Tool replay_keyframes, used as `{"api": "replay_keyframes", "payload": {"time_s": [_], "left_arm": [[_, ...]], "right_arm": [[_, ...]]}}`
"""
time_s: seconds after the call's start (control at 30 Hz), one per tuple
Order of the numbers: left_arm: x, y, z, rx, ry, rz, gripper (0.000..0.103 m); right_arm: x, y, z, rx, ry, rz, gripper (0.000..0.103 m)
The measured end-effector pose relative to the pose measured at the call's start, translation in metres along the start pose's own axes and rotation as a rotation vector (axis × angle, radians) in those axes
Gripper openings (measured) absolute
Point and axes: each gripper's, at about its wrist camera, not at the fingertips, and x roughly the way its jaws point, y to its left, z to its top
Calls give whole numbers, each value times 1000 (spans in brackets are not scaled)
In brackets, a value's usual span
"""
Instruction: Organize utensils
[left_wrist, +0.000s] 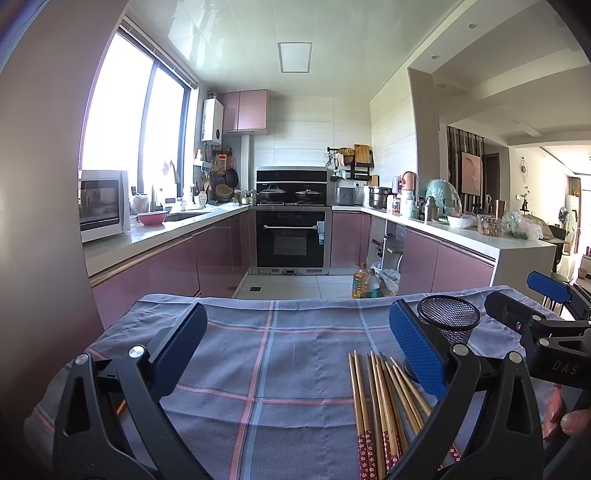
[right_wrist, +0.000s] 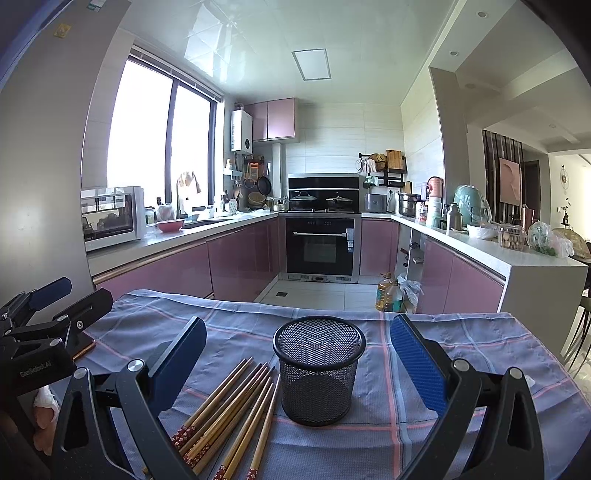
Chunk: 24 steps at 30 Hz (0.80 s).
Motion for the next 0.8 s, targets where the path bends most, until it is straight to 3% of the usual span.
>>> {"api": "replay_keyframes", "payload": {"time_s": [0.8], "left_arm": [[7, -5, -2, 3, -11, -16, 97]], "right_arm": [[-1, -4, 0, 14, -10, 2, 97]]}}
